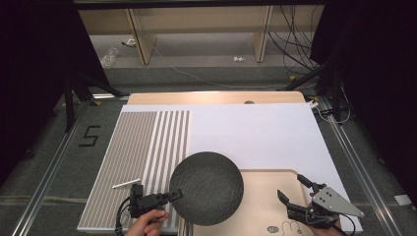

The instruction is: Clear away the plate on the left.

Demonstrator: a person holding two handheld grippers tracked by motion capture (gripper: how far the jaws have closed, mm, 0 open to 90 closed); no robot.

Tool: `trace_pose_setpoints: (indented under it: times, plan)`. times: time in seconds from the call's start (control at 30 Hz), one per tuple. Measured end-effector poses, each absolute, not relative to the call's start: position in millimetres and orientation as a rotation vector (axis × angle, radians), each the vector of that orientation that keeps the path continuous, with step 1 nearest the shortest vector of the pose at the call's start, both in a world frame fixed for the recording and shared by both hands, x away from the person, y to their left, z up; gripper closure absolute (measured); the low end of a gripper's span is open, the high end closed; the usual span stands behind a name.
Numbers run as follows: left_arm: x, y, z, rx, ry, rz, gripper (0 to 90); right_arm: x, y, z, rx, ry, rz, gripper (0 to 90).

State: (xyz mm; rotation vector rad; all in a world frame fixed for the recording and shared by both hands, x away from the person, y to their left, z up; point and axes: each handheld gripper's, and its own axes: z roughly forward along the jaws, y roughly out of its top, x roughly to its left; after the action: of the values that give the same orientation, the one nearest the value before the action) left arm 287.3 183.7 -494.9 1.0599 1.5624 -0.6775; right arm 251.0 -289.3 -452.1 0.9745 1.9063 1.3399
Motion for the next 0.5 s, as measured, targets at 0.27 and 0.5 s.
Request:
trace_pose_setpoints:
  times: [0.27,0.5]
  plan:
    - [288,164,-497,1.125,1.544,-0.718,85.0,251,-289,-452,0.978,1.901,1.341,20.1]
    - [287,148,-500,1.177,1.536,-0.748,85.0,251,-291,-451,0.980,1.888,1.339,20.1]
